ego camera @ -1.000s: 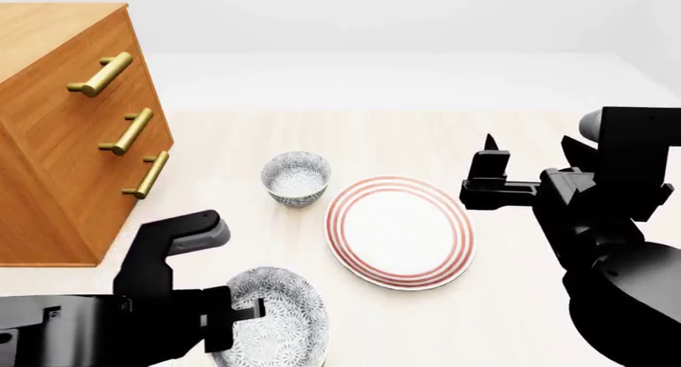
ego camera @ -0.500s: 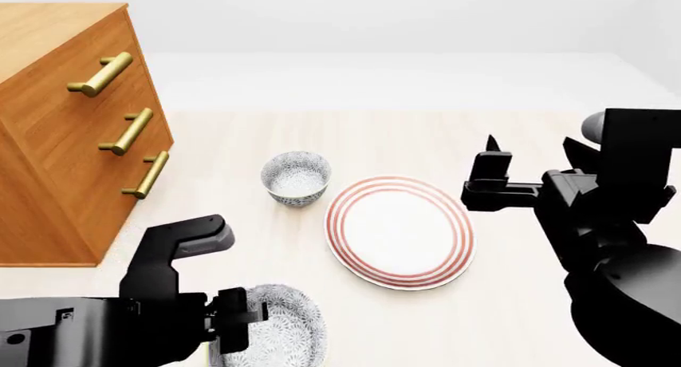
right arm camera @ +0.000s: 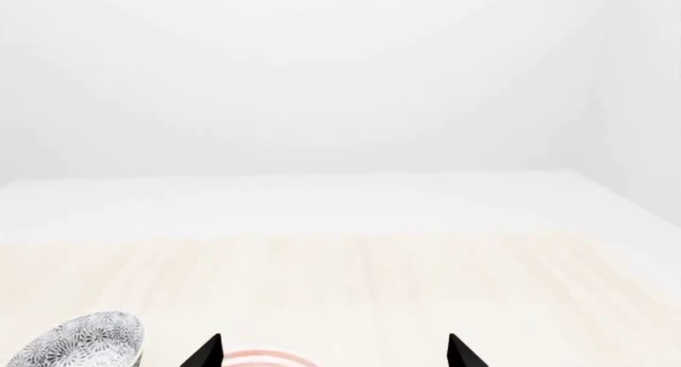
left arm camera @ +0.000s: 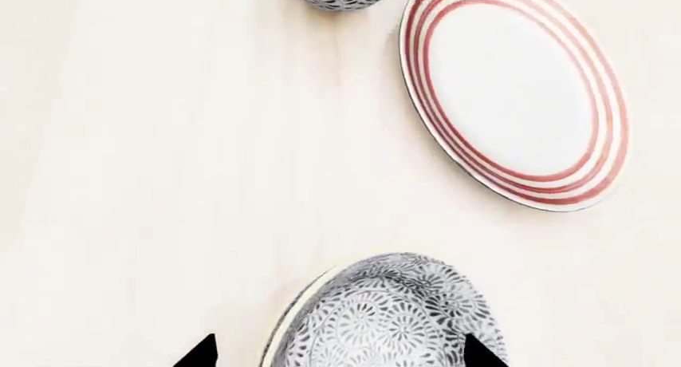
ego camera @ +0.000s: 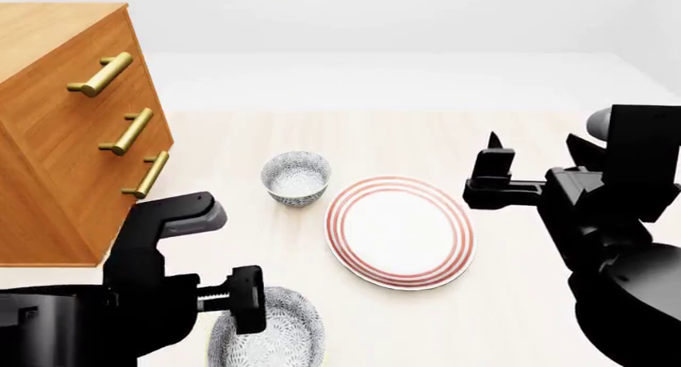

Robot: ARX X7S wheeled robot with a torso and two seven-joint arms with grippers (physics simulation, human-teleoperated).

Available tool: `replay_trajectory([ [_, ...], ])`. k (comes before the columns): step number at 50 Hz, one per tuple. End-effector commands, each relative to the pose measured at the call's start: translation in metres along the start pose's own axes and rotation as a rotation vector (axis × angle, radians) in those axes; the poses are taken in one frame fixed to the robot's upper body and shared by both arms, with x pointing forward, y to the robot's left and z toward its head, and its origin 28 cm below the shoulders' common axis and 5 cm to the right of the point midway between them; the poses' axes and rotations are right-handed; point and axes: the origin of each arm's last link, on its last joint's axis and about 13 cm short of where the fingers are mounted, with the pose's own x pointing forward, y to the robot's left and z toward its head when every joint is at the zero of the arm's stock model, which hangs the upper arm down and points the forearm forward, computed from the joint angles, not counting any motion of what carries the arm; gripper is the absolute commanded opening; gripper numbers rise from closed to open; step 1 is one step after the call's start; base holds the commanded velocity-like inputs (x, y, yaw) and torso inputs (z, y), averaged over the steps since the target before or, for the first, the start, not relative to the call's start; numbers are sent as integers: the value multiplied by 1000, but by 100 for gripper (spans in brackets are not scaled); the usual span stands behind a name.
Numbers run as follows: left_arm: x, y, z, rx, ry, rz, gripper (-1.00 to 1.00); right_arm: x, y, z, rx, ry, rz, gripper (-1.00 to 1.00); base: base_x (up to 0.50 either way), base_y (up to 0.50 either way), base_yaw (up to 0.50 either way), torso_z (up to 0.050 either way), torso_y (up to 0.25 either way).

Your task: Stack the bowl in the middle on the bowl at the back.

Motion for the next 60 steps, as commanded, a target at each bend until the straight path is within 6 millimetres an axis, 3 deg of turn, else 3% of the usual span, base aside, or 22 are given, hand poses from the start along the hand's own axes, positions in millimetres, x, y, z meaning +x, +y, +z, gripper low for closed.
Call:
replay_trajectory([
  [1,-36,-2,8,59,-164,-44,100,-7,2,9,0,-24,6,100,0,0,0,15,0],
  [10,-71,10,2,105,-359,2,100,-38,9,20,-29,-75,4,100,0,0,0,0,0],
  [17,-93,21,-23,141,-503,67,100,-84,12,22,-52,-122,-8,100,0,0,0,0,0],
  [21,-101,27,-31,170,-574,99,100,-107,7,24,-58,-146,-35,100,0,0,0,0,0],
  [32,-126,37,-52,184,-636,161,100,-141,-25,44,-82,-212,-75,100,0,0,0,0,0],
  [43,-142,44,-70,150,-702,169,100,-195,-44,48,-90,-268,-106,100,0,0,0,0,0],
  [50,-148,47,-74,156,-856,180,100,-225,-43,53,-71,-318,-132,100,0,0,0,0,0],
  [60,-156,56,-80,103,-895,187,100,-255,-34,54,-77,-357,-156,100,0,0,0,0,0],
])
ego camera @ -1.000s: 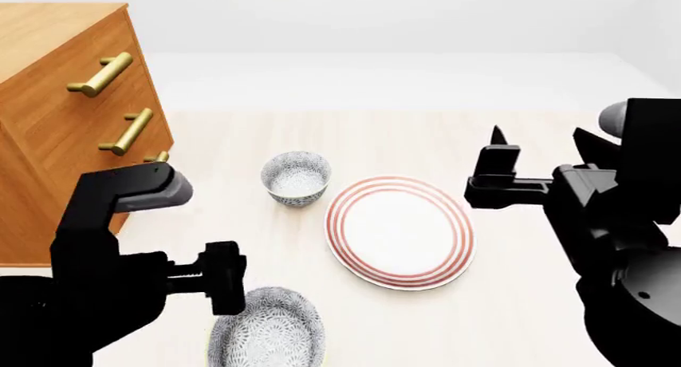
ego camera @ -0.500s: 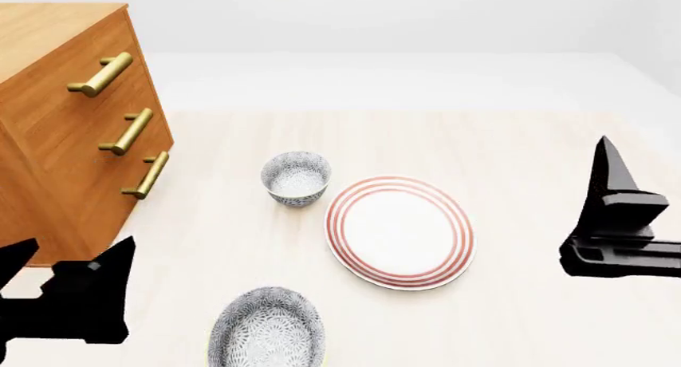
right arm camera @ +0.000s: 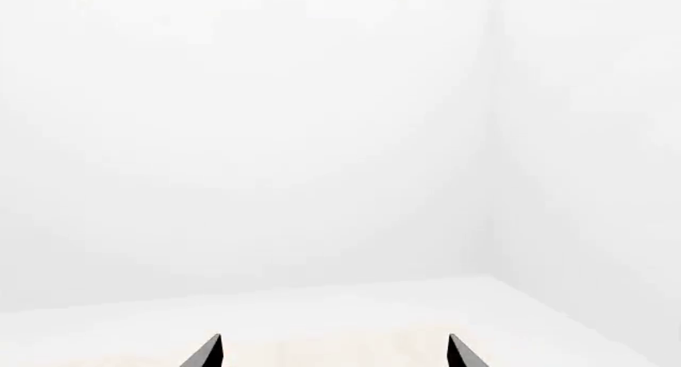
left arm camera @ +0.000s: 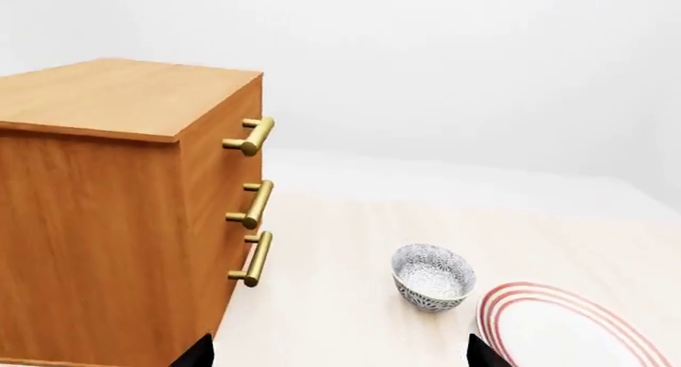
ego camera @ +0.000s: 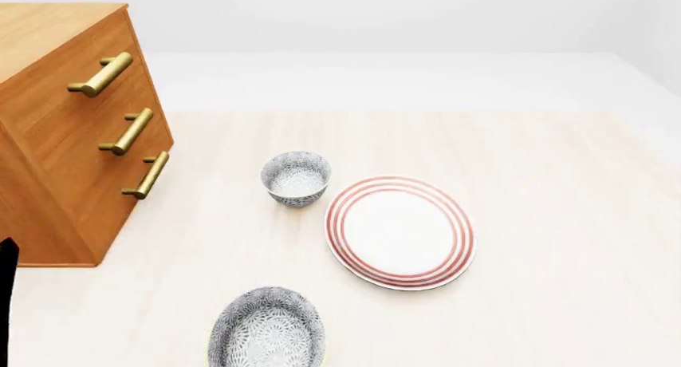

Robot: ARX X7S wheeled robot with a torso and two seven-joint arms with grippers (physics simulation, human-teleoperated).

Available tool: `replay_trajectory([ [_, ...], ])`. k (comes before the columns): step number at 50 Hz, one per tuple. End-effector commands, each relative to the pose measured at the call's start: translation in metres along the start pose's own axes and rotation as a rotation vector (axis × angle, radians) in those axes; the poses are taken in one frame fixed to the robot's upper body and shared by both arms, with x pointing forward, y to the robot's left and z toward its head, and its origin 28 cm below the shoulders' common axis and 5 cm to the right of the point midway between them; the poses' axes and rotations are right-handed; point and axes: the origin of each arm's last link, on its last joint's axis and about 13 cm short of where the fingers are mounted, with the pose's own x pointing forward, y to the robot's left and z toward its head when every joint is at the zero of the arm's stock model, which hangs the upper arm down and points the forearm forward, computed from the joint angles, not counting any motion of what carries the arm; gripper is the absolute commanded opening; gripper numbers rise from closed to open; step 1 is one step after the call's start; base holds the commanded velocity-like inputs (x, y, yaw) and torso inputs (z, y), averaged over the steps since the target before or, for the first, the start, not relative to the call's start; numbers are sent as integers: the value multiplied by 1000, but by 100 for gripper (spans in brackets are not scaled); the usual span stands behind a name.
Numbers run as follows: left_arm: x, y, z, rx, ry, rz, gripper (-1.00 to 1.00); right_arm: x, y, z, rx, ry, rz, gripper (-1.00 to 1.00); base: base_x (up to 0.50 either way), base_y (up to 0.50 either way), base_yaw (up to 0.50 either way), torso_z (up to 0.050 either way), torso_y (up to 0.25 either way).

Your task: Stack the bowl in the middle on the bowl at the back.

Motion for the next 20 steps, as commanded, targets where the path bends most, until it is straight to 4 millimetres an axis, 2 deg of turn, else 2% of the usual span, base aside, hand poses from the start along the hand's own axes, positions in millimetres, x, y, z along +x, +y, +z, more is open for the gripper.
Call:
replay_trajectory([
  [1,-12,9,-2,-27,-77,43,100,-36,6,14,-55,-57,10,100,0,0,0,0,0],
  [8,-8,11,3,-44,-97,62,100,-40,7,14,-62,-60,-2,100,0,0,0,0,0],
  [20,-17,17,5,-39,-123,84,100,-47,8,10,-76,-63,-12,100,0,0,0,0,0],
])
